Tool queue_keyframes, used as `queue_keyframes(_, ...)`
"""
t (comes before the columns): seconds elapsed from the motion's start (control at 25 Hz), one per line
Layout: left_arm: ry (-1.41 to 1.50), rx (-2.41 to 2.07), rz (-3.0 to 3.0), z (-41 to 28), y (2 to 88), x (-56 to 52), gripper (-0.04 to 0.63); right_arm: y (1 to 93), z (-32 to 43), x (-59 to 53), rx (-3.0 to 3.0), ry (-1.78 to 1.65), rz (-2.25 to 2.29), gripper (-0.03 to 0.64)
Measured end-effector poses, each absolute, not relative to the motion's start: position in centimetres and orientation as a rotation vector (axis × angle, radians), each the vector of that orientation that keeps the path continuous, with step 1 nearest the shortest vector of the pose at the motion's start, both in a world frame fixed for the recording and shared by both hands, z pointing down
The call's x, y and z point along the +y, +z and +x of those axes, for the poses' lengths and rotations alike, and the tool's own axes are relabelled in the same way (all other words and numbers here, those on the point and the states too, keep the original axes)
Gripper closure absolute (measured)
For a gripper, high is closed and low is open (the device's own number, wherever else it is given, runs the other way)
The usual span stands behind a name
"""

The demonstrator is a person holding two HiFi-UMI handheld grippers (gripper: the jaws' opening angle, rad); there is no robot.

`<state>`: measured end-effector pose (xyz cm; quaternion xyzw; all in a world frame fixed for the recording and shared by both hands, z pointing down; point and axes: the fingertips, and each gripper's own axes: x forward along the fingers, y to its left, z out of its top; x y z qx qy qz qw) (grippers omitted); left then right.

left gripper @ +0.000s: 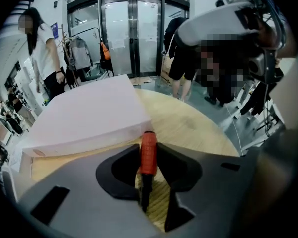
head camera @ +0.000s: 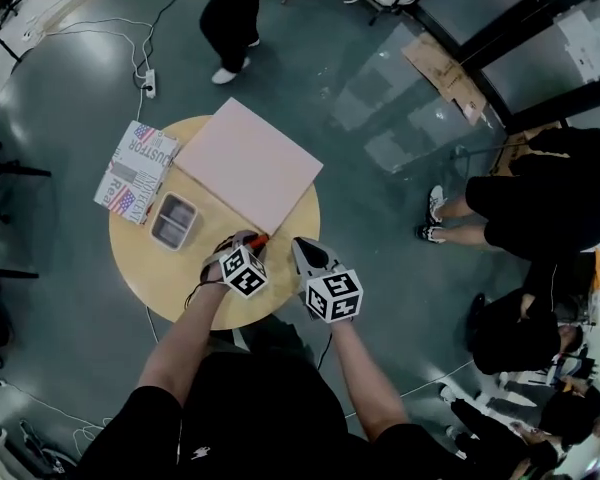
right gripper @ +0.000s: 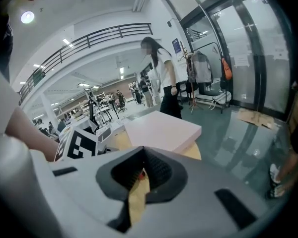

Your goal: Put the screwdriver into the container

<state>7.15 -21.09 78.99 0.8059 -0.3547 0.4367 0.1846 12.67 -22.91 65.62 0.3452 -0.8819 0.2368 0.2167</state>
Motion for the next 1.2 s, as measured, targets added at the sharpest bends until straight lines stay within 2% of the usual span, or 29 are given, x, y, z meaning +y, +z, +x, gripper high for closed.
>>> queue_keyframes(0.32,1.180,-1.023,2.290,7.1,77.5,-20.7,0.495,64.7,12.2,-22.6,-2.470,0.634,0.948,0.615)
queue_keyframes(0.6,1.009,-1.151,2.310,6.5,72.8,-20.8,0.495,62.4,10.9,-23.0,-2.539,0.598,0.922,0.615)
queue_keyframes(1.2,0.716,-1.508,2.224,-0.3,63.4,-19.2,0.495,55.8,4.6,-23.3,-2.739,0.505,0.749,0.615)
